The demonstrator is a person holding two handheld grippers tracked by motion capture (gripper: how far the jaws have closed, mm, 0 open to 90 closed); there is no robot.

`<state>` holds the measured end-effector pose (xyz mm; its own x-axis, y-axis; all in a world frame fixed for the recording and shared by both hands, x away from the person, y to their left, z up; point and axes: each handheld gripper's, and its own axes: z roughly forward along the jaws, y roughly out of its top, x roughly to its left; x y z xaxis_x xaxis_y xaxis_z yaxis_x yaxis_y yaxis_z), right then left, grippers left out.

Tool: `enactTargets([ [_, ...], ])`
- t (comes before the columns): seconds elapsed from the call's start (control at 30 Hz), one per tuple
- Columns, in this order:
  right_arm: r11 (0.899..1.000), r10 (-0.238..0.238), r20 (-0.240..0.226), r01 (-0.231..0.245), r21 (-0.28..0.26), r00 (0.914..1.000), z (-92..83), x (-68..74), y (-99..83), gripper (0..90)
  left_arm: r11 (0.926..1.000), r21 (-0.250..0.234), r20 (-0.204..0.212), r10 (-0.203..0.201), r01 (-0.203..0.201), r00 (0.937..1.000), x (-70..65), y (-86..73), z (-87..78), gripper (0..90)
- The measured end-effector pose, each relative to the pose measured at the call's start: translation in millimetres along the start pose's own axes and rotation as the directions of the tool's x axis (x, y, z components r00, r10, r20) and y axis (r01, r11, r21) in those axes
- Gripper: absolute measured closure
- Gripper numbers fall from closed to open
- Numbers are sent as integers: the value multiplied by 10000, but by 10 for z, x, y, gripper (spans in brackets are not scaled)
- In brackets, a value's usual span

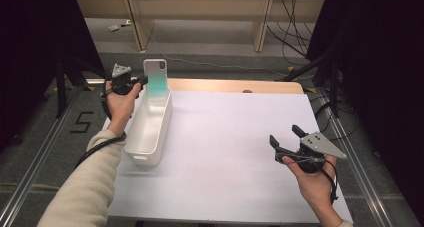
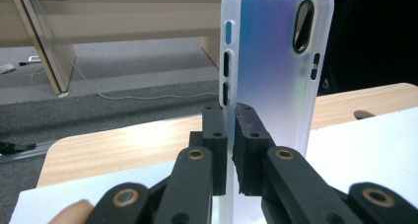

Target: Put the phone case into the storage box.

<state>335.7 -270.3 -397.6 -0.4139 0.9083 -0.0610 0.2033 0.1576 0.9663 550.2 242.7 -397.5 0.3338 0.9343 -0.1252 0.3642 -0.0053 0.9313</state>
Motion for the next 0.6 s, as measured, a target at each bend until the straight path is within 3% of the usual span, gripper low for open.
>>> enactTargets([
  [0.6, 10000, -5, -20, 5, -21, 10000, 3, -2, -1, 201, 9991, 413, -179, -8, 15, 9998, 28, -64, 92, 846],
])
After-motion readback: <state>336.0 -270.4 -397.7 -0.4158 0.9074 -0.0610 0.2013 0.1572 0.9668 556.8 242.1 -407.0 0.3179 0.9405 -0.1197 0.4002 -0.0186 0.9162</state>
